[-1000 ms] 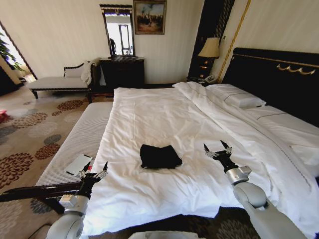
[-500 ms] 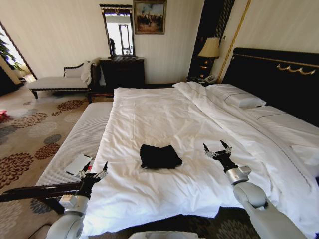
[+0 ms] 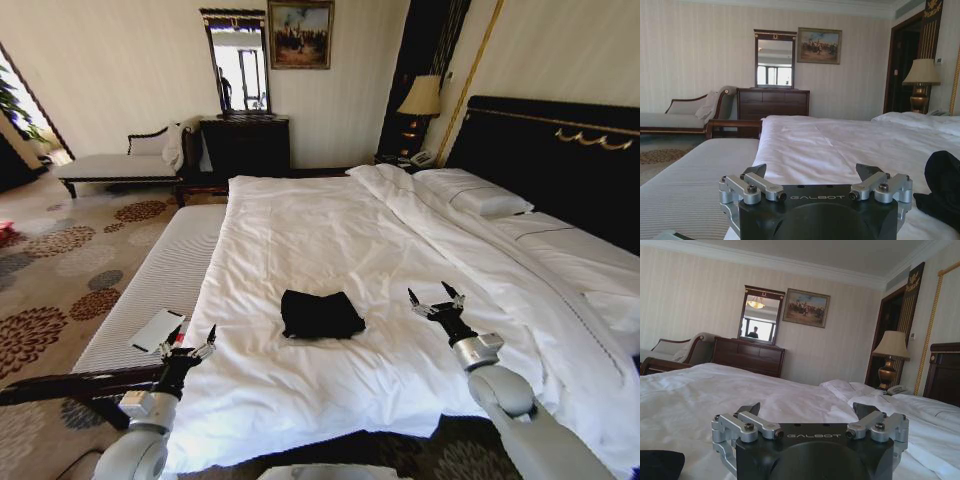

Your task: Fold the clothes on the bed.

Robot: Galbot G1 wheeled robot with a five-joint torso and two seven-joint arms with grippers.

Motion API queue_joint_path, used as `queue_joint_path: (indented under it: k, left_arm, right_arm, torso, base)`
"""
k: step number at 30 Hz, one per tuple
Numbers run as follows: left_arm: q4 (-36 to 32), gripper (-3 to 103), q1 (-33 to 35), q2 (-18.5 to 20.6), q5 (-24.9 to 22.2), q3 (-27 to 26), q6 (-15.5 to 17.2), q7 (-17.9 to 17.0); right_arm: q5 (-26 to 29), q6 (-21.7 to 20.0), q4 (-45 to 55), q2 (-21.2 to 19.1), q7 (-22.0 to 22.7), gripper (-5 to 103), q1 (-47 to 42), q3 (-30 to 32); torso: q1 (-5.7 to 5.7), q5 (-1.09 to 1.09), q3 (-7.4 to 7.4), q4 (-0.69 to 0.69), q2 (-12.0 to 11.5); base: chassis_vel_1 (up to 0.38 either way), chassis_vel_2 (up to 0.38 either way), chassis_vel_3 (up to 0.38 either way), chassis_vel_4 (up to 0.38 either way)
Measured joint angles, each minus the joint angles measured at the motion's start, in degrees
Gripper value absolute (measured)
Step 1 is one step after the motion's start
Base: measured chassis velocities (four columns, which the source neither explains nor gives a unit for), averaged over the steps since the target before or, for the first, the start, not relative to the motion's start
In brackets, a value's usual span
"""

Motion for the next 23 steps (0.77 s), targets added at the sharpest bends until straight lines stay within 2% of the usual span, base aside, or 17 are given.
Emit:
queue_joint_path:
  k: [23]
  left_arm:
    - [0.00,100,0.00,0.00,0.00,0.00,0.00,0.00]
  right_arm:
    - [0.00,-0.01,0.00,0.00,0.01,100,0.01,-0.01]
  torso:
    - [0.00,0.00,0.00,0.00,0.00]
  base:
    - [0.000,0.000,0.000,0.000]
